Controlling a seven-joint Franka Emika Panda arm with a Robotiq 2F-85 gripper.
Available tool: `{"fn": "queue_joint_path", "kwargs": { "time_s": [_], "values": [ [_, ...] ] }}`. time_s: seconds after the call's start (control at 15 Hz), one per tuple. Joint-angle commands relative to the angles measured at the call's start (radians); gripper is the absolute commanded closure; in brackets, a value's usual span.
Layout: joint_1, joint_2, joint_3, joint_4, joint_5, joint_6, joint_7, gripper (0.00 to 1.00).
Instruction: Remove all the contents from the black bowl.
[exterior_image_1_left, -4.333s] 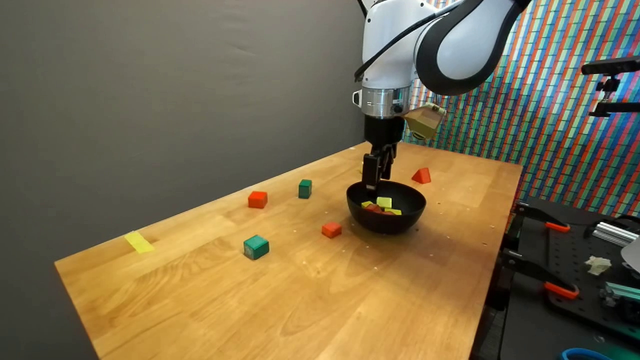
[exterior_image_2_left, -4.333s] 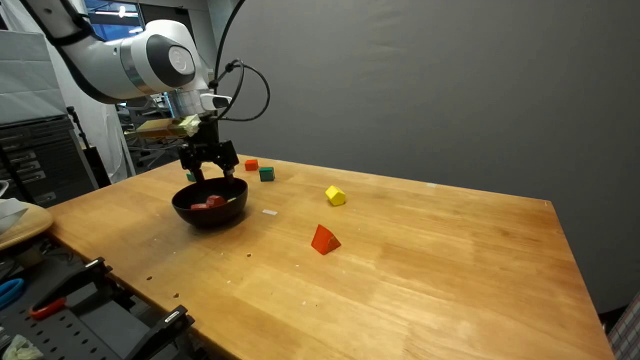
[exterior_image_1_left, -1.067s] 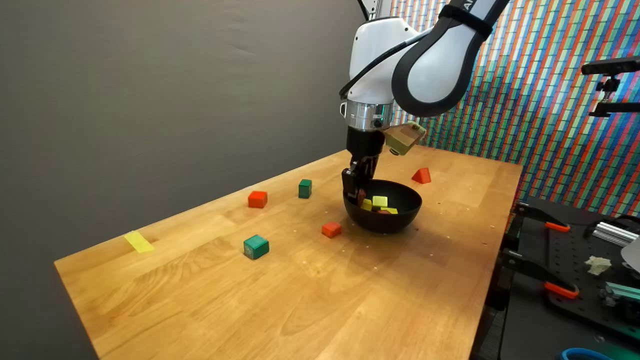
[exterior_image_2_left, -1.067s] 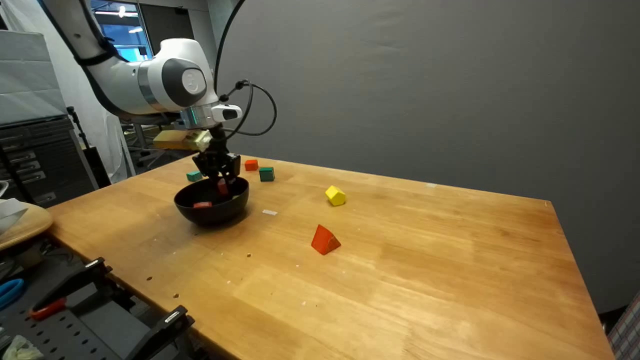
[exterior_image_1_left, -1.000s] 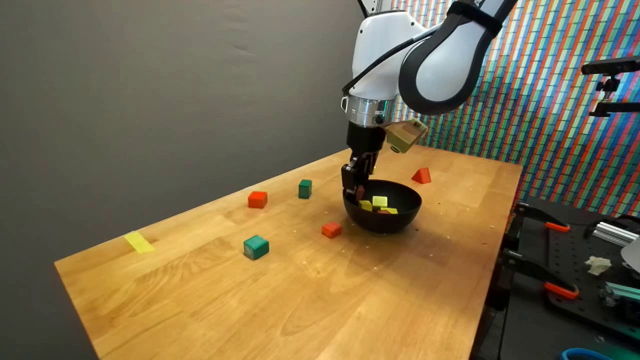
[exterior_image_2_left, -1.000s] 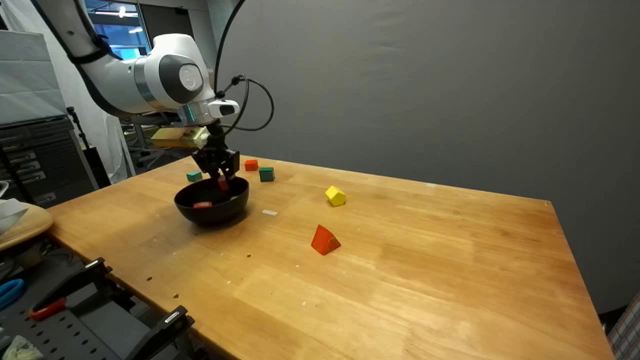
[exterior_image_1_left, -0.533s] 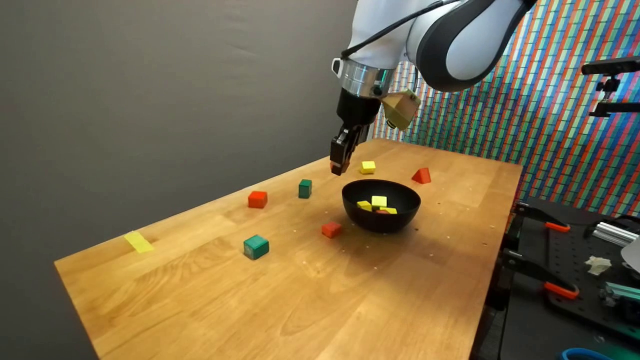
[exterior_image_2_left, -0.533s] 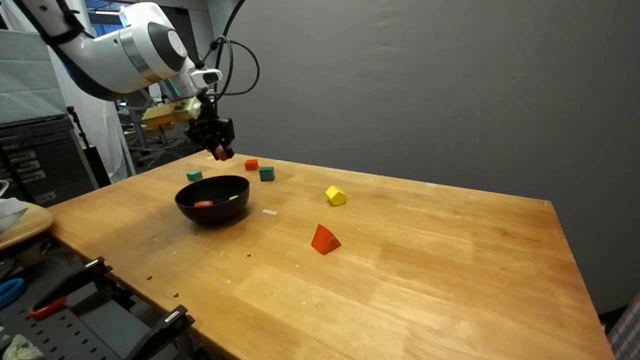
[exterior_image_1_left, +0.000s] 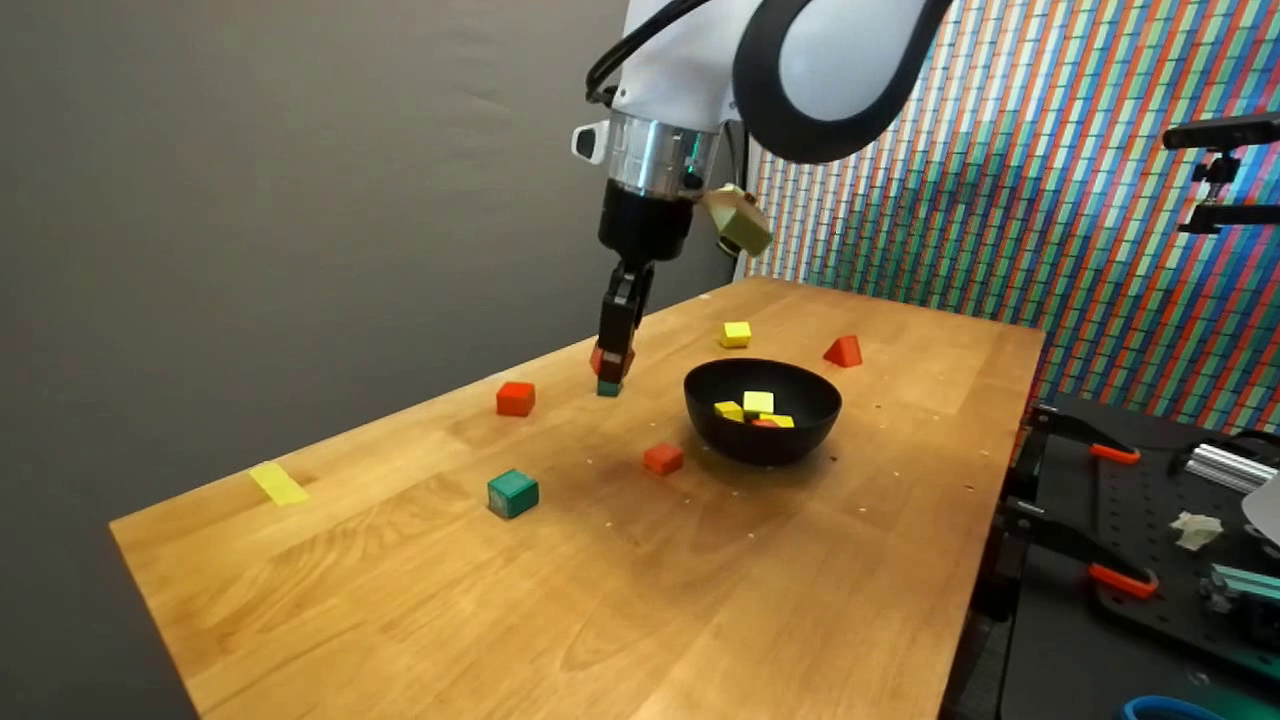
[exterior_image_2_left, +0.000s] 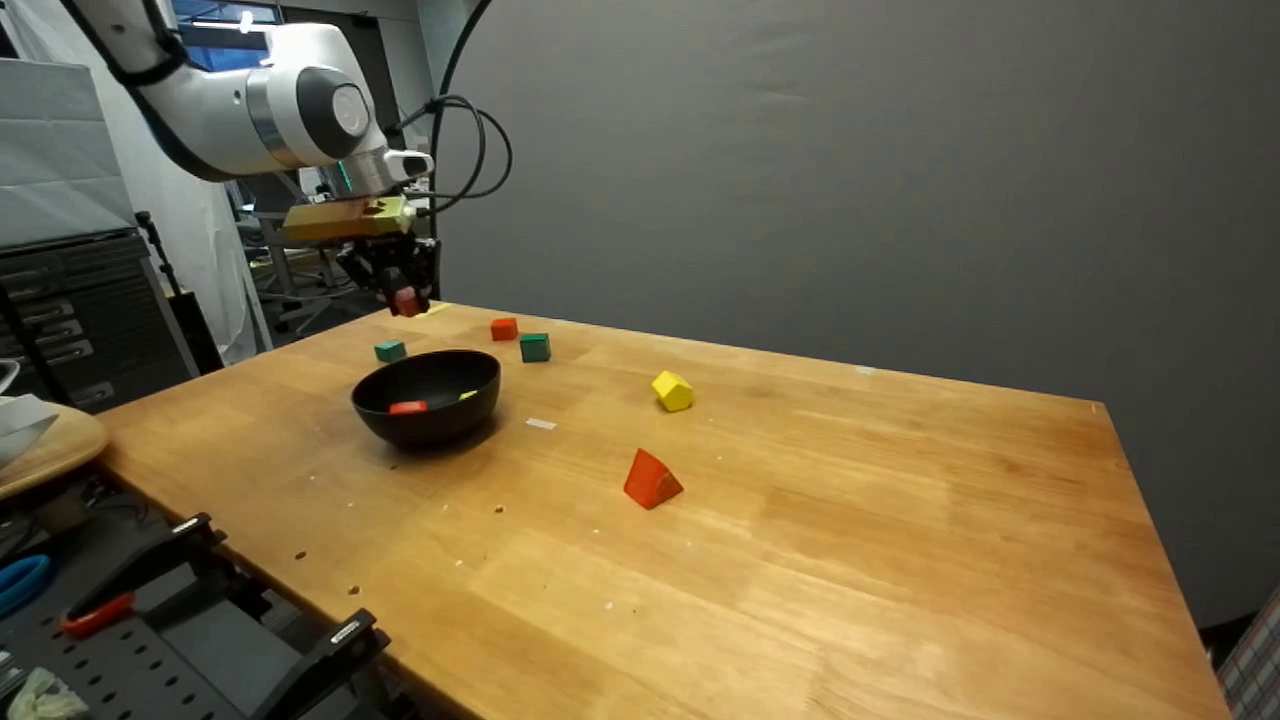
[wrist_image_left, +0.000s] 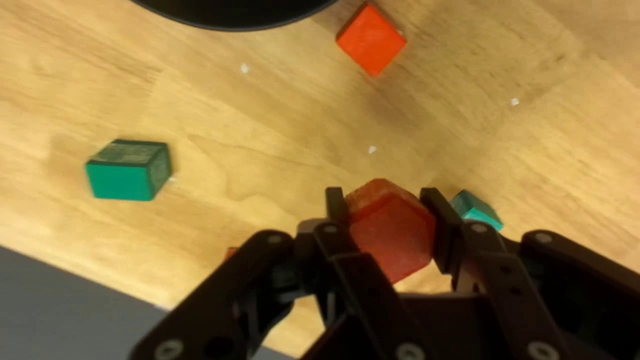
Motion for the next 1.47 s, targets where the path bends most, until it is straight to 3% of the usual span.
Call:
{"fn": "queue_joint_path", "kwargs": {
  "time_s": [0.0,0.2,0.27,0.33,0.4,0.73,1.07,1.4],
  "values": [
    [-0.073,0.207,0.072,0.244,0.125,-0.212,-0.202,0.75],
    [-0.044,0.3,0.032,0.381,0.097,-0.376,-0.215,0.74],
    [-0.038,0.319,0.025,0.411,0.089,-0.407,-0.217,0.7],
    [-0.031,0.335,0.021,0.436,0.085,-0.425,-0.215,0.34],
    [-0.028,0.346,0.02,0.456,0.083,-0.437,-0.215,0.33],
    [0.015,0.29,-0.021,0.415,0.04,-0.417,-0.135,0.0],
    [0.067,0.115,-0.117,0.195,-0.025,-0.317,0.132,0.0],
    [0.047,-0.091,-0.161,-0.064,-0.016,-0.178,0.341,0.0]
  ]
}}
